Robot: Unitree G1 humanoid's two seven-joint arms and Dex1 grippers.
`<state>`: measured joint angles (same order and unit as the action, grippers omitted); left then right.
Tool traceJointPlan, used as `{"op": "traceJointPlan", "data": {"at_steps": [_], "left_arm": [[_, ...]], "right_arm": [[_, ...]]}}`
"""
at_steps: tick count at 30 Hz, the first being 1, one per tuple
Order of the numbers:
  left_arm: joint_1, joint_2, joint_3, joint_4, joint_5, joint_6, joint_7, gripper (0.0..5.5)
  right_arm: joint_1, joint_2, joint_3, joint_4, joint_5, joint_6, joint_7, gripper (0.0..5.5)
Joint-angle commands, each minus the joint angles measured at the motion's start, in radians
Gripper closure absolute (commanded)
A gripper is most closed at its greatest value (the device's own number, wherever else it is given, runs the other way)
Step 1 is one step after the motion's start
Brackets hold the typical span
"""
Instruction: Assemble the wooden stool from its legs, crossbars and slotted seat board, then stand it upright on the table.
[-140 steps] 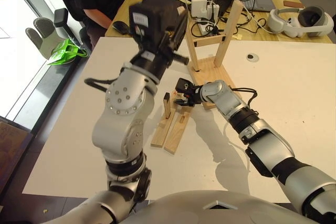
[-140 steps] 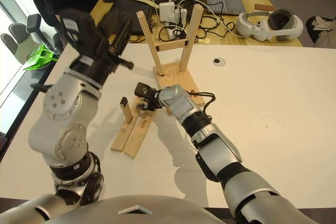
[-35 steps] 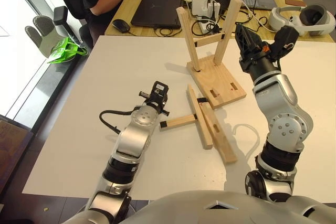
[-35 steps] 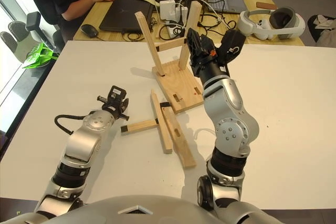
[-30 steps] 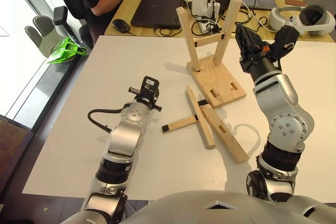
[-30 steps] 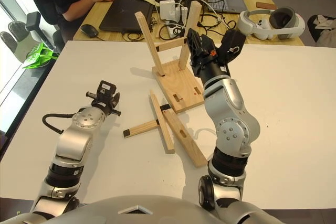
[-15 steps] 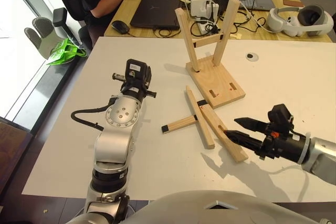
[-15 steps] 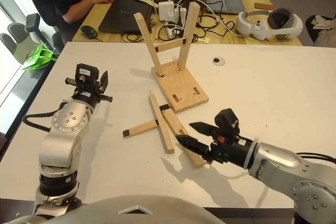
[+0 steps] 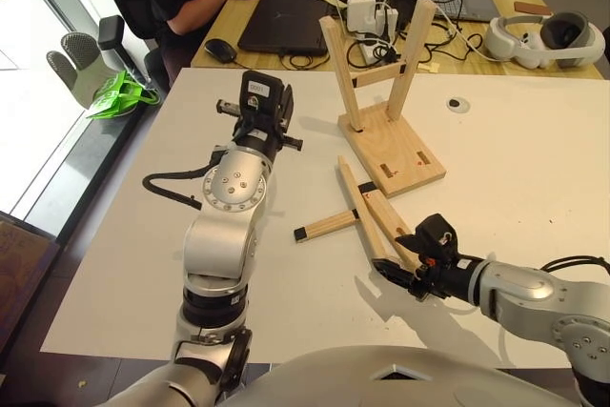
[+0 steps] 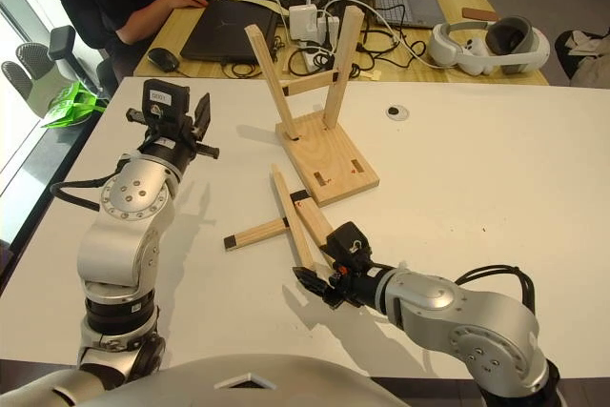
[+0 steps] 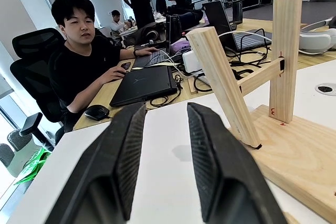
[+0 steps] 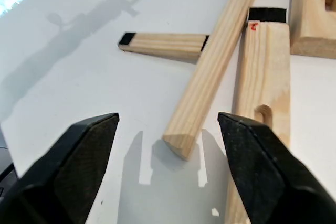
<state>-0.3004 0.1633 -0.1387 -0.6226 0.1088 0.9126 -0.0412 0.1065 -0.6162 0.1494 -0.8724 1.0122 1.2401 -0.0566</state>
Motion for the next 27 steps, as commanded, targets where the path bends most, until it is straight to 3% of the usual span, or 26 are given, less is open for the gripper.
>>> {"op": "traceJointPlan", "data": {"at_steps": [1, 8, 19, 27], "left_arm": [[-0.035, -0.057, -0.029, -0.002, 0.029, -0.003, 0.050, 4.02], [-0.001, -0.194, -0.101, -0.015, 0.088, -0.017, 0.175, 4.02], [0.050, -0.250, -0.160, -0.015, 0.115, -0.044, 0.201, 4.02], [0.041, -0.237, -0.165, -0.008, 0.110, -0.042, 0.166, 4.02]], "right_arm": [[-0.017, -0.077, 0.047, -0.010, -0.116, 0.015, 0.011, 1.97], [0.026, -0.148, 0.010, 0.025, -0.152, 0.024, 0.140, 1.97], [-0.051, 0.107, 0.065, 0.095, -0.210, 0.105, 0.064, 1.97], [0.023, 0.123, 0.204, 0.153, -0.392, 0.089, 0.019, 1.97]]}}
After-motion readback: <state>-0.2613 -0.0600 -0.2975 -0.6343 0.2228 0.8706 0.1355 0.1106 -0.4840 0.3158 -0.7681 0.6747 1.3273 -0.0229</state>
